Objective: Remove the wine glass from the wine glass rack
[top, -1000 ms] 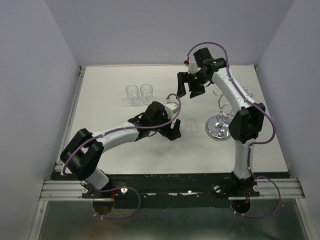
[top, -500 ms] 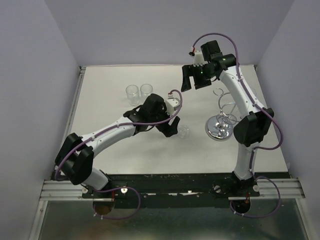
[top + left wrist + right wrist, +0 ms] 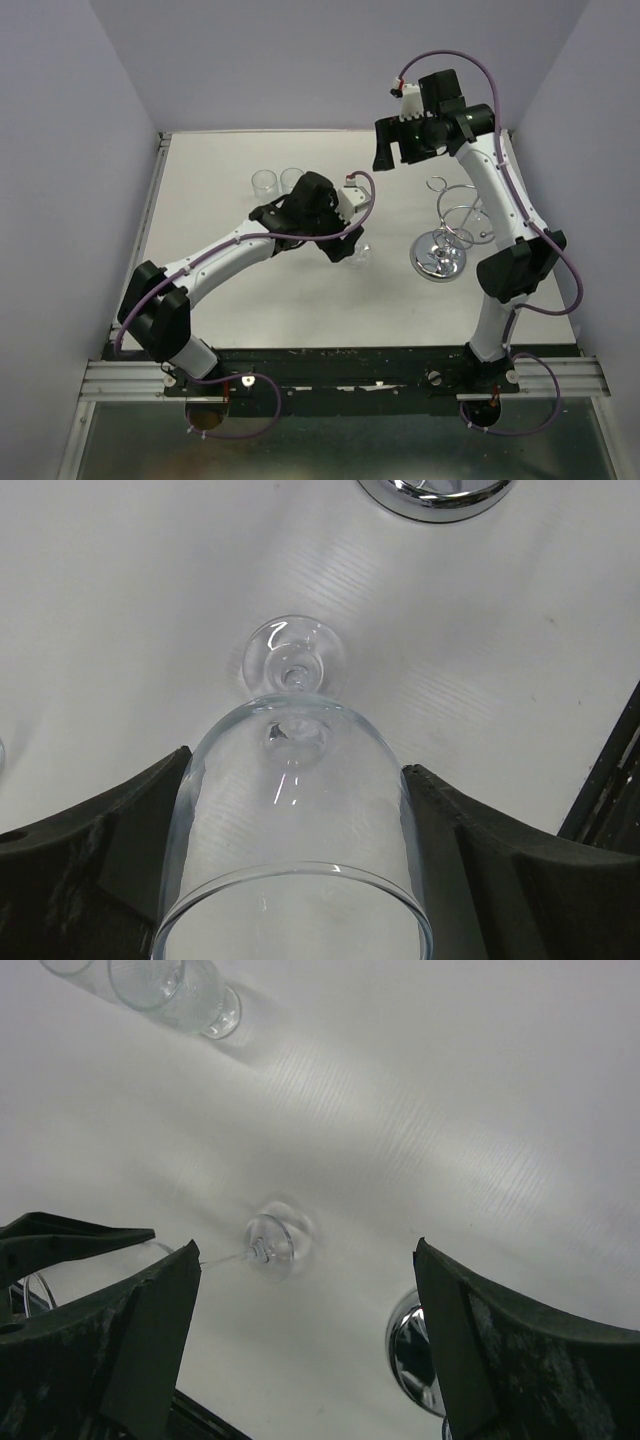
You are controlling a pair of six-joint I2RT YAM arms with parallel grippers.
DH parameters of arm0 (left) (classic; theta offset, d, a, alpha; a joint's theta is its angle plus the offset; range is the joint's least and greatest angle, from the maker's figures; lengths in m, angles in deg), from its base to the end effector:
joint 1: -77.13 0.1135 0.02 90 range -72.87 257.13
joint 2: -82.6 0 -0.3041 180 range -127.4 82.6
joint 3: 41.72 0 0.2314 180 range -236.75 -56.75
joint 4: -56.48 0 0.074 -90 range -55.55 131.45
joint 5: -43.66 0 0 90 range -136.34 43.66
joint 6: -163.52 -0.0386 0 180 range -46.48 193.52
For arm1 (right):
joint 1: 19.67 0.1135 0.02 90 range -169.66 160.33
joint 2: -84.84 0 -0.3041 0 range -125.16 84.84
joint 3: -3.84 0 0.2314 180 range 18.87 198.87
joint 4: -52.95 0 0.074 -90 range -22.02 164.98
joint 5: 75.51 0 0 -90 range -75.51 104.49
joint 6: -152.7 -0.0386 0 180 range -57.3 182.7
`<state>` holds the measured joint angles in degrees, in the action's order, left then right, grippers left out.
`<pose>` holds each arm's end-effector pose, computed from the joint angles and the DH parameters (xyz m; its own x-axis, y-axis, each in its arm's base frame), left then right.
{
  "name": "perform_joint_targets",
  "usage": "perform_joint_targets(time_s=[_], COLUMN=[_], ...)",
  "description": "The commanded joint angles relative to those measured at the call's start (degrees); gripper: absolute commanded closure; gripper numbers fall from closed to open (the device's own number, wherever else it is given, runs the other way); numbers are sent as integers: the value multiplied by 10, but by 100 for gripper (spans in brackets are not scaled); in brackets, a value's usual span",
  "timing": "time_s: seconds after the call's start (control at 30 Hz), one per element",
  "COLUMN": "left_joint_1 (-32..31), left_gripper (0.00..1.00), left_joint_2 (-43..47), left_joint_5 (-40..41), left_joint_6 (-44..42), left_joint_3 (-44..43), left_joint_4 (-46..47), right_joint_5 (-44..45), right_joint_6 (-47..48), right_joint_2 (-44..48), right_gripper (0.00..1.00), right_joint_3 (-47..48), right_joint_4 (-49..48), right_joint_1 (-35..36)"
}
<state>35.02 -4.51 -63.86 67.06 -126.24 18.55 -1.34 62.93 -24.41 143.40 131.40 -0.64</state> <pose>0.2297 -0.2232 0.3348 -0.3879 0.4952 -0.7774 0.8583 0.5015 -0.1088 0.3692 0.1385 0.4346 -0.7021 -0.2463 -0.6681 -0.4886 0.8492 0.2005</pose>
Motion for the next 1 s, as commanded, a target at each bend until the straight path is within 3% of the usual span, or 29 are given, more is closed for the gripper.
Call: perform_joint_targets(time_s=[0.0,0.3,0.6,0.97], left_joint_1=[4,11,25,46], left_gripper=[42,42,47,45], left_joint_2=[-15,-38,-129,-131], left_joint_5=[13,17,27,85], left_joint_6=[-37,-134,-198,-201], left_joint_3=[-36,-85,-239,-269], left_joint_4=[-6,-74,-325,-398], right_joint_5=[28,50,46,34], right_joint_6=[18,33,40,41], right_joint_2=[25,36,42,37], right_gripper=[5,5,5,5], right_joint_3=[24,62,55,52], right_joint_4=[-14,-20,-18,-16], right_joint_1=[-11,-33,-33,-33])
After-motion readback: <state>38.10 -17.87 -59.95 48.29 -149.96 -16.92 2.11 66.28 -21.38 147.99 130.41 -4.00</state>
